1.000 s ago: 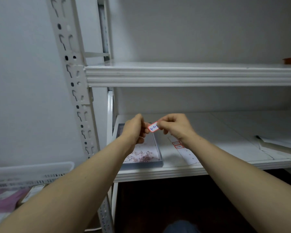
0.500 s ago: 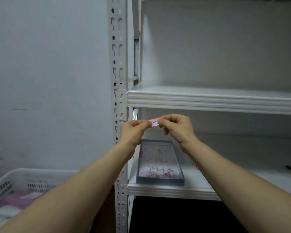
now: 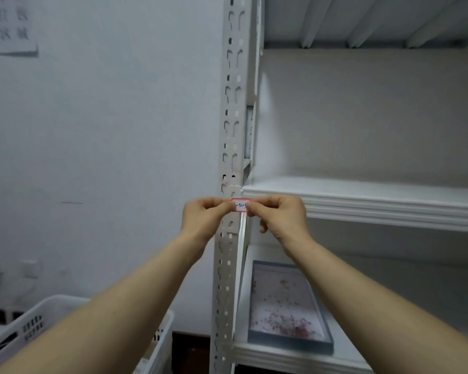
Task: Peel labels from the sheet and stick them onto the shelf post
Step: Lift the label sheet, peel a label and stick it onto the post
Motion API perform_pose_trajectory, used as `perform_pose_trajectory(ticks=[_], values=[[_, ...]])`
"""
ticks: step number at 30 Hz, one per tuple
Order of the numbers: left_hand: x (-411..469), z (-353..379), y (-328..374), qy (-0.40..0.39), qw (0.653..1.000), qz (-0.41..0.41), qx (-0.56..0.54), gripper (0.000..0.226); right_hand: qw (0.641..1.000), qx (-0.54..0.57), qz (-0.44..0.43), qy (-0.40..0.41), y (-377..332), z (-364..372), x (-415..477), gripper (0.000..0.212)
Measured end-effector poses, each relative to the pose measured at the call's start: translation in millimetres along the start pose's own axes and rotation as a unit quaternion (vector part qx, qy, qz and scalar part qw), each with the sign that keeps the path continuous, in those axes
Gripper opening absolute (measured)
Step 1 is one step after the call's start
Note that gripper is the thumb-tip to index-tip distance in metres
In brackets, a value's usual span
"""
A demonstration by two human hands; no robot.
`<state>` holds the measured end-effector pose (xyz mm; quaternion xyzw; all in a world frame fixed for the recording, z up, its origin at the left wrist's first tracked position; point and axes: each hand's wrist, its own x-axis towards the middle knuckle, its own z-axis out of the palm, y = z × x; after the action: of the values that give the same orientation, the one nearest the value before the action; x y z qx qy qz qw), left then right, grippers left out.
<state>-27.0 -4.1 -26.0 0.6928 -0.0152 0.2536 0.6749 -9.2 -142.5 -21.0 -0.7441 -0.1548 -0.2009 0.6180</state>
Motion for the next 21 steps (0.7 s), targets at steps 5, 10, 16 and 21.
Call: perform_pose_trajectory(ticks=[5, 10, 16, 21], values=[[21, -2, 13, 0.015, 0.999, 0.041, 0.014, 0.011, 0.995, -0.093, -0.023, 0.023, -11, 9, 22, 0.013], [32, -3, 18, 0.024, 0.998, 0.046, 0.027, 0.008, 0.977, -0.205, -0.04, 0.03, -22, 12, 30, 0.015], [39, -4, 17, 0.038, 0.998, 0.036, 0.042, 0.005, 0.964, -0.263, -0.039, 0.023, -26, 16, 36, 0.015], [41, -5, 15, 0.045, 0.997, 0.028, 0.05, 0.005, 0.947, -0.317, -0.045, 0.018, -32, 18, 41, 0.017]])
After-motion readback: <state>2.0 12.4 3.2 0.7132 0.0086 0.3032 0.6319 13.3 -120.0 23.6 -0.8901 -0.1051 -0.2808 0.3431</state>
